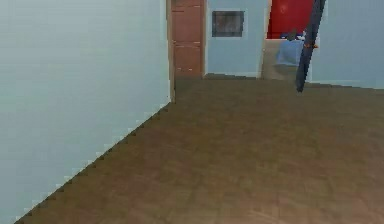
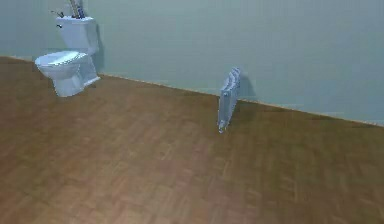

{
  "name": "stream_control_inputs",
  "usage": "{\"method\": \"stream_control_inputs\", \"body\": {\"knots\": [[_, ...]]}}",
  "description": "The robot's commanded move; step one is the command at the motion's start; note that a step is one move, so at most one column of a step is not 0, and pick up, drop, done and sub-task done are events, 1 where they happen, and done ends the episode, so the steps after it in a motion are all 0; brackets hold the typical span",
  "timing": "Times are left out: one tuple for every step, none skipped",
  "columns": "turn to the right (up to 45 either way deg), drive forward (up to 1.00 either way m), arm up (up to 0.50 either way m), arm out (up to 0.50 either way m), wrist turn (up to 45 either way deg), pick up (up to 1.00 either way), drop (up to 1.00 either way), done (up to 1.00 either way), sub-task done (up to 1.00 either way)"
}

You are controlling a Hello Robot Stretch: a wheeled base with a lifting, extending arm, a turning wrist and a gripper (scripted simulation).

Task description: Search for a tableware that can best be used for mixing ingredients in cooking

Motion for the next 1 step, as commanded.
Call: {"method": "stream_control_inputs", "body": {"knots": [[0.0, 1.00, 0.00, 0.00, 0.0, 0.00, 0.00, 0.00, 0.00]]}}
